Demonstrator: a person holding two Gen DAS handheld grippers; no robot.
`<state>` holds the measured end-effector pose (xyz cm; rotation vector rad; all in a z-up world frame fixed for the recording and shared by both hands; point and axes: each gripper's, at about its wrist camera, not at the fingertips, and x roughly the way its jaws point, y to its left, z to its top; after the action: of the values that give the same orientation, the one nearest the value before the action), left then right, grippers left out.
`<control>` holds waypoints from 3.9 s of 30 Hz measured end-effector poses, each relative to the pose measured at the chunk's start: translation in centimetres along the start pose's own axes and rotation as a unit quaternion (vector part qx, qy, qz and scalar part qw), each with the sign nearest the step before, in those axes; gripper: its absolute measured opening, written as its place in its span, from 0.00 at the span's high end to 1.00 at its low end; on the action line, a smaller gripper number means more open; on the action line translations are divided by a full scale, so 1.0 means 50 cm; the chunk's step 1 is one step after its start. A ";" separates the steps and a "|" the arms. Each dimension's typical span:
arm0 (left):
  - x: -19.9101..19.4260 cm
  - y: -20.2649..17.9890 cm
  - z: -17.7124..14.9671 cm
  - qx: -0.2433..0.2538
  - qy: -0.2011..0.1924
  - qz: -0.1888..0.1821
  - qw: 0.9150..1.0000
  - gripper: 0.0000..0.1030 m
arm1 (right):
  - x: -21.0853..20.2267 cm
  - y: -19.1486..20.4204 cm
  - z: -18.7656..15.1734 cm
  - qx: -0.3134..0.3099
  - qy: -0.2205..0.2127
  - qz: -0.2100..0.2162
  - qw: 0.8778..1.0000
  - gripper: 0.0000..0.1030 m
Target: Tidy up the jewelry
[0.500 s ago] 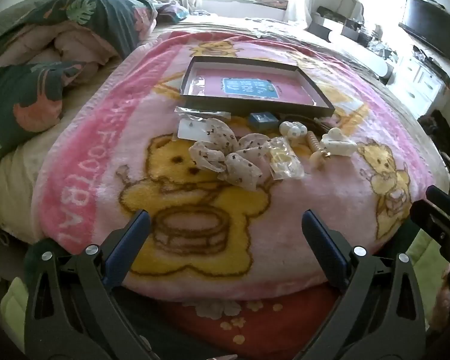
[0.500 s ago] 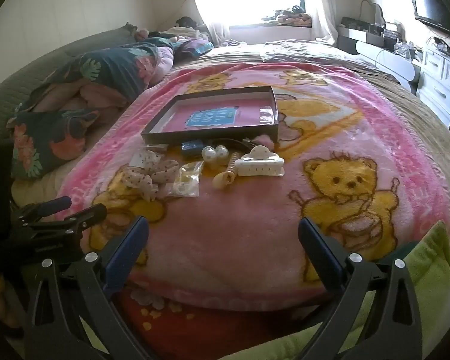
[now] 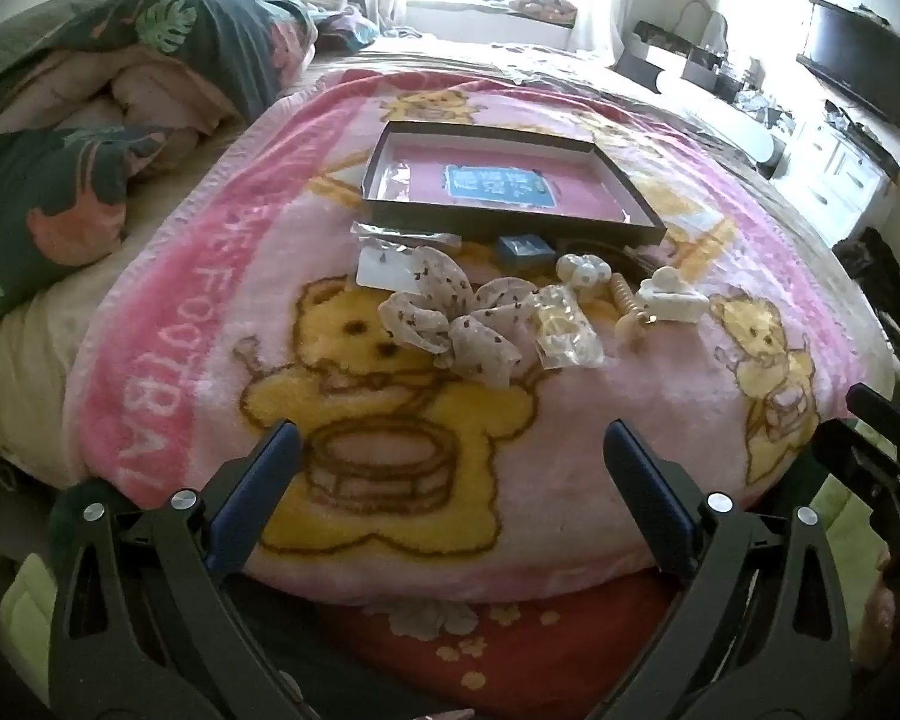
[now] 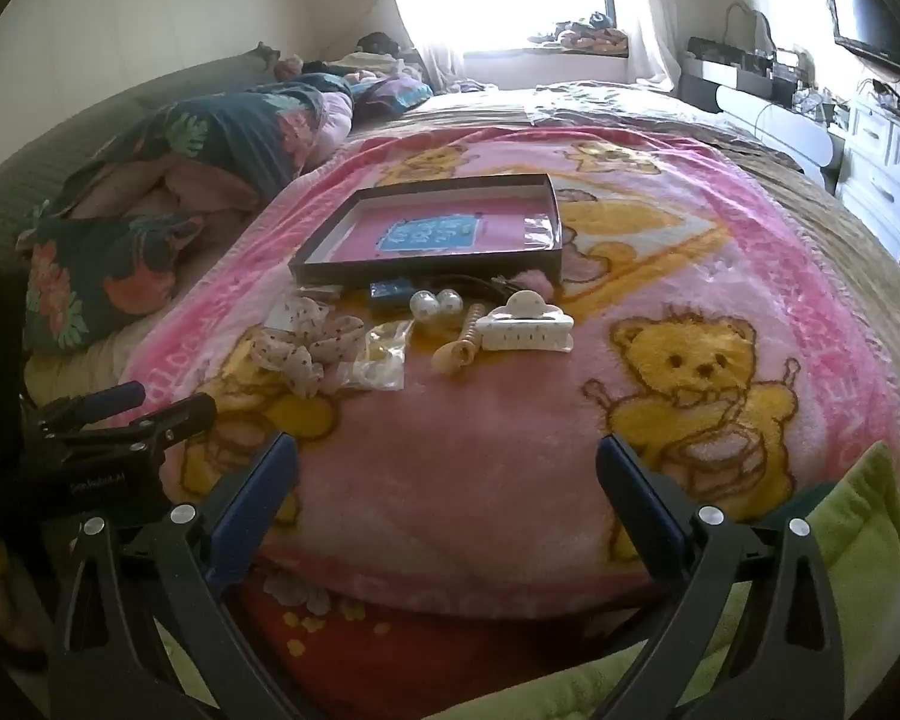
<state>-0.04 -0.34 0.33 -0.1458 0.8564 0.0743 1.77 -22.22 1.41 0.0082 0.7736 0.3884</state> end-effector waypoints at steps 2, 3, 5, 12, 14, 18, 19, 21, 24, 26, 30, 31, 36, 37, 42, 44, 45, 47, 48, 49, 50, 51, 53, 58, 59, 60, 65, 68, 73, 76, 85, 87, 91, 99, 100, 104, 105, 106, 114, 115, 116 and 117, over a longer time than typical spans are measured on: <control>0.001 -0.002 0.001 -0.001 -0.001 0.000 1.000 0.08 | 0.000 0.006 0.005 0.000 0.000 0.000 1.000 0.04; -0.003 0.008 0.002 0.000 -0.002 -0.001 1.000 0.08 | 0.000 0.006 0.005 0.000 0.000 -0.001 1.000 0.04; -0.010 0.006 0.002 0.000 -0.004 0.000 1.000 0.08 | -0.001 0.006 0.005 -0.001 0.000 0.000 1.000 0.04; -0.013 0.009 0.007 -0.002 -0.006 0.000 1.000 0.08 | -0.005 0.007 0.004 0.000 -0.001 0.000 1.000 0.04; -0.014 0.010 0.008 -0.003 -0.007 0.000 1.000 0.08 | -0.005 0.008 0.003 -0.001 -0.002 -0.001 1.000 0.04; -0.016 0.010 0.008 -0.004 -0.009 -0.001 1.000 0.08 | -0.006 0.007 0.002 -0.002 -0.002 0.000 1.000 0.04; -0.016 0.011 0.009 -0.004 -0.009 0.000 1.000 0.08 | -0.006 0.007 0.002 -0.002 -0.003 0.000 1.000 0.04; -0.017 0.011 0.011 -0.005 -0.010 -0.001 1.000 0.08 | -0.006 0.006 0.002 -0.002 -0.003 0.000 1.000 0.04; -0.016 0.010 0.007 -0.003 -0.009 0.001 1.000 0.08 | -0.005 0.007 0.002 -0.002 -0.003 0.000 1.000 0.04; -0.016 0.011 0.008 -0.003 -0.010 0.001 1.000 0.08 | -0.004 0.007 0.001 -0.002 -0.003 0.001 1.000 0.04; -0.015 0.012 0.008 -0.004 -0.008 0.002 1.000 0.08 | -0.010 0.006 0.000 -0.002 -0.003 0.002 1.000 0.04; -0.016 0.011 0.006 -0.003 -0.010 0.001 1.000 0.08 | -0.010 0.006 0.000 -0.002 -0.003 0.002 1.000 0.04; -0.018 0.013 0.007 -0.004 -0.010 0.002 1.000 0.08 | -0.010 0.007 0.000 -0.001 -0.002 0.002 1.000 0.04; -0.019 0.013 0.008 -0.004 -0.011 0.002 1.000 0.08 | -0.010 0.007 0.000 -0.001 -0.003 0.003 1.000 0.04; -0.017 0.016 0.008 -0.004 -0.011 0.003 1.000 0.08 | -0.011 0.007 0.000 -0.002 -0.004 0.002 1.000 0.04; -0.017 0.017 0.008 -0.004 -0.011 0.002 1.000 0.08 | -0.011 0.007 0.000 -0.001 -0.004 0.002 1.000 0.04; -0.017 0.017 0.009 -0.004 -0.011 0.003 1.000 0.08 | -0.010 0.007 0.000 -0.001 -0.003 0.002 1.000 0.04; -0.017 0.019 0.011 -0.004 -0.011 0.002 1.000 0.08 | -0.010 0.009 0.000 -0.001 -0.003 0.003 1.000 0.04; -0.017 0.020 0.012 -0.005 -0.011 0.002 1.000 0.08 | -0.015 0.009 -0.002 -0.002 -0.003 0.003 1.000 0.04; -0.016 0.022 0.014 -0.005 -0.011 0.002 1.000 0.08 | -0.013 0.009 -0.002 -0.003 -0.003 0.002 1.000 0.04; -0.015 0.024 0.015 -0.006 -0.011 0.002 1.000 0.08 | -0.014 0.008 -0.003 -0.004 -0.003 0.000 1.000 0.04; -0.017 0.018 0.007 -0.006 -0.011 0.004 1.000 0.08 | -0.015 0.009 -0.003 -0.005 -0.003 0.000 1.000 0.04; -0.016 0.025 0.009 -0.010 -0.009 0.004 1.000 0.08 | -0.016 0.006 -0.004 0.000 0.000 0.007 1.000 0.04; -0.014 0.036 0.010 -0.017 -0.010 0.007 1.000 0.08 | -0.015 0.009 -0.004 -0.007 0.002 0.012 1.000 0.04; -0.014 0.037 0.010 -0.018 -0.010 0.007 1.000 0.08 | -0.011 0.010 -0.003 -0.010 0.004 0.013 1.000 0.04; -0.013 0.037 0.009 -0.018 -0.011 0.009 1.000 0.08 | 0.001 0.011 0.000 -0.012 0.006 0.013 1.000 0.04; -0.011 0.058 0.012 -0.031 -0.012 0.015 0.999 0.08 | 0.023 0.022 0.008 -0.022 0.012 0.022 0.999 0.04; -0.009 0.080 0.016 -0.045 -0.013 0.022 0.999 0.08 | 0.034 0.029 0.012 -0.030 0.014 0.027 0.999 0.04; -0.001 0.111 0.019 -0.061 -0.010 0.038 0.997 0.08 | 0.055 0.042 0.021 -0.041 0.020 0.036 0.998 0.04; 0.010 0.124 0.022 -0.067 -0.002 0.038 0.997 0.08 | 0.065 0.046 0.027 -0.044 0.021 0.038 0.998 0.04; 0.062 0.132 0.048 -0.068 0.026 0.015 0.997 0.08 | 0.104 0.011 0.055 -0.026 0.025 0.023 0.999 0.04; 0.076 0.130 0.057 -0.068 0.030 0.002 0.997 0.08 | 0.114 -0.007 0.065 -0.019 0.023 0.012 0.999 0.04; 0.113 0.105 0.076 -0.049 0.043 -0.009 0.998 0.08 | 0.131 -0.042 0.083 -0.006 0.019 -0.009 1.000 0.04; 0.204 0.072 0.084 -0.025 0.088 -0.029 0.995 0.08 | 0.169 -0.118 0.115 0.018 0.019 -0.039 0.999 0.04; 0.218 0.073 0.083 -0.027 0.094 -0.029 0.995 0.08 | 0.172 -0.125 0.118 0.018 0.020 -0.043 0.999 0.04; 0.250 0.081 0.083 -0.043 0.105 -0.039 0.993 0.08 | 0.191 -0.158 0.126 0.026 0.024 -0.054 0.998 0.04; 0.253 0.080 0.084 -0.043 0.105 -0.038 0.993 0.09 | 0.196 -0.163 0.128 0.028 0.028 -0.054 0.998 0.04; 0.256 0.078 0.087 -0.042 0.103 -0.040 0.993 0.09 | 0.204 -0.171 0.130 0.033 0.031 -0.055 0.998 0.04; 0.257 0.059 0.095 -0.024 0.078 -0.096 0.992 0.56 | 0.280 -0.174 0.131 0.035 0.068 -0.030 0.997 0.04; 0.259 0.057 0.092 -0.022 0.078 -0.107 0.991 0.63 | 0.288 -0.169 0.131 0.033 0.072 -0.027 0.996 0.04; 0.263 0.053 0.093 -0.019 0.078 -0.108 0.991 0.67 | 0.299 -0.164 0.130 0.031 0.077 -0.024 0.996 0.04; 0.264 0.050 0.093 -0.016 0.076 -0.109 0.991 0.68 | 0.305 -0.159 0.130 0.030 0.080 -0.022 0.996 0.04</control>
<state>11.77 2.97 -6.91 -0.2767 0.9876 -0.1294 18.80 -23.48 -5.45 0.0159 0.9416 0.3264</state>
